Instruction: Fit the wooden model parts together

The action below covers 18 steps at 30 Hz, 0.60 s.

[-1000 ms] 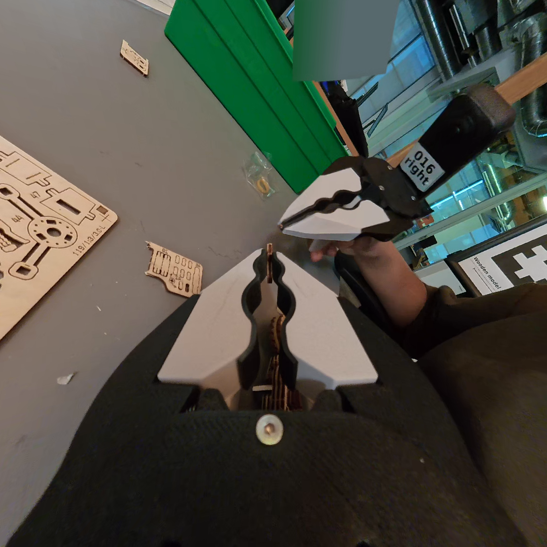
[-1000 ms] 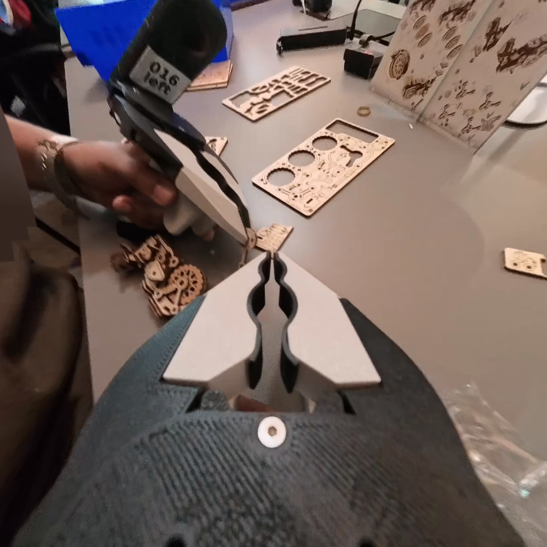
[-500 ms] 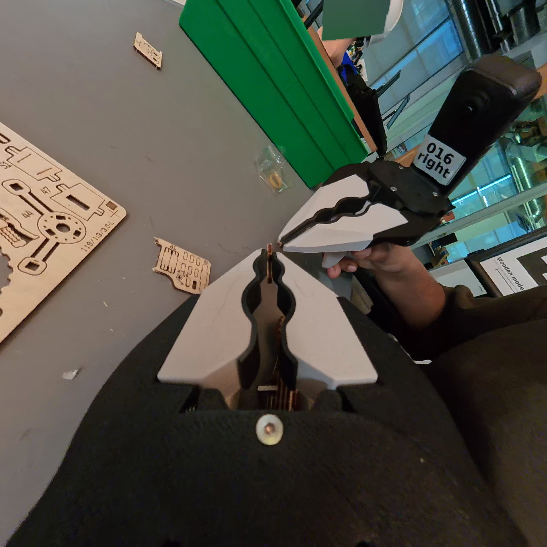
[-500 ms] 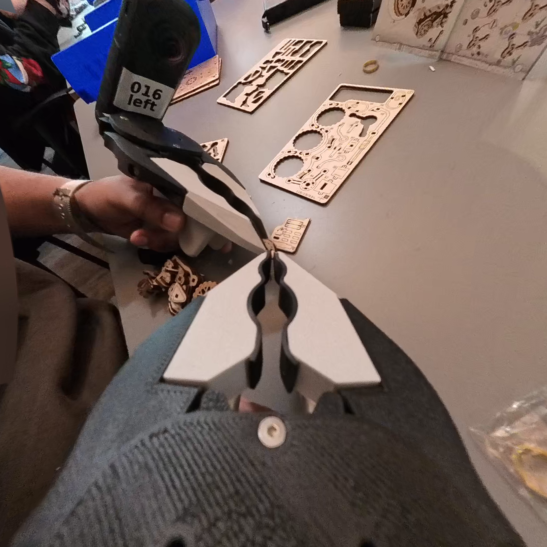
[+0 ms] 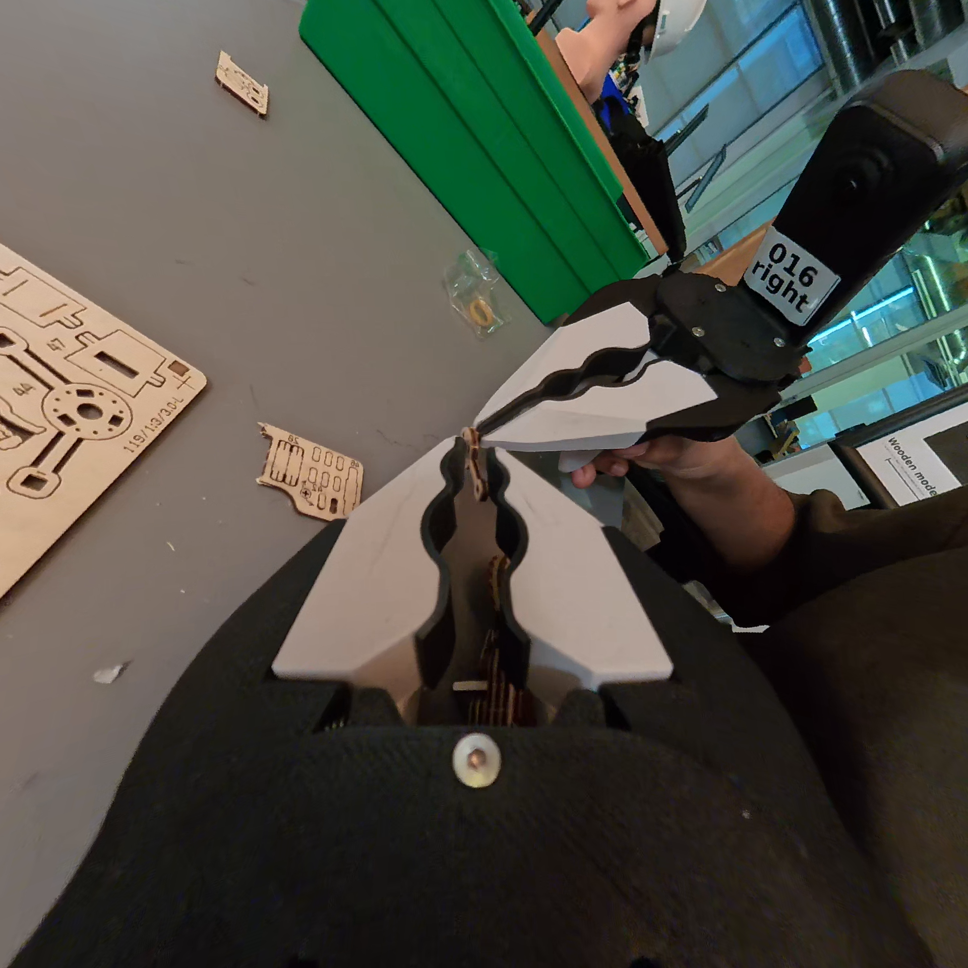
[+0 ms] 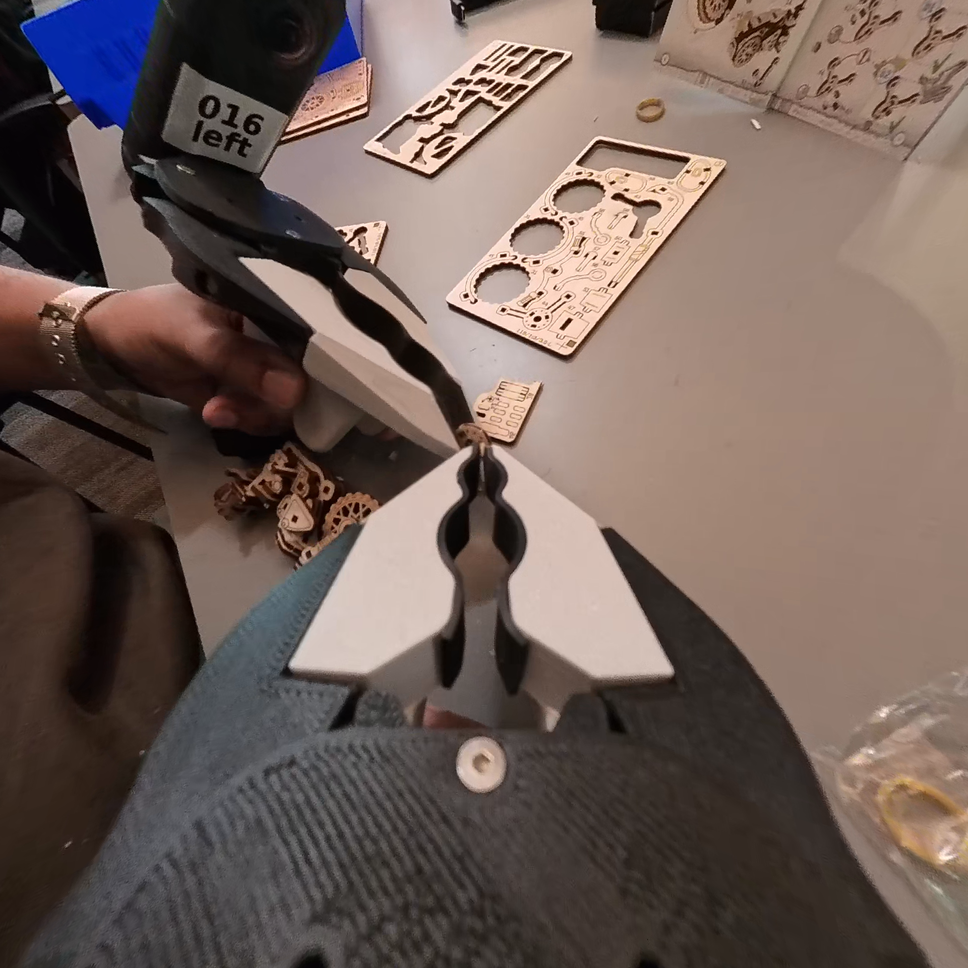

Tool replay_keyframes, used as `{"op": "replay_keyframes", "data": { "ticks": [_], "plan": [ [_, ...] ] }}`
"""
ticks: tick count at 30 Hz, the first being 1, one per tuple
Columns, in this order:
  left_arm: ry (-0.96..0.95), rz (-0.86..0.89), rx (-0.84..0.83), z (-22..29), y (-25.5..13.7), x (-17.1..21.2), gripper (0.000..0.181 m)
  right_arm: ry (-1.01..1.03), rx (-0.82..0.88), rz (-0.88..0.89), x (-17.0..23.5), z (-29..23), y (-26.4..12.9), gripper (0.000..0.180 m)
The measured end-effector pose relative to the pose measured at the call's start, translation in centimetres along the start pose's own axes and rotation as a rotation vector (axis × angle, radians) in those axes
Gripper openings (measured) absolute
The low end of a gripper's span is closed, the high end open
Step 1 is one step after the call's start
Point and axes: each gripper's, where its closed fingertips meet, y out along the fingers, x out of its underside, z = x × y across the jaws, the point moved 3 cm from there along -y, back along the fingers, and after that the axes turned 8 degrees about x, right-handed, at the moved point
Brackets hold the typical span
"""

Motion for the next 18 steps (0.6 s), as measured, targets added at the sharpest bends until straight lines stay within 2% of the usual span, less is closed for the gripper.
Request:
{"op": "replay_keyframes", "data": {
  "ticks": [6,12,18],
  "plan": [
    [0.001,-0.005,0.018,0.20,0.05,0.04,0.010,-0.012,0.012,-0.003,0.07,0.03,-0.03,0.000],
    [-0.004,-0.013,-0.019,-0.16,0.11,0.11,0.001,-0.015,0.011,0.000,-0.03,-0.05,-0.16,0.000],
    [0.101,-0.044,-0.104,0.04,0.27,0.27,0.001,-0.078,0.071,-0.030,0.15,-0.21,-0.20,0.000]
  ]
}}
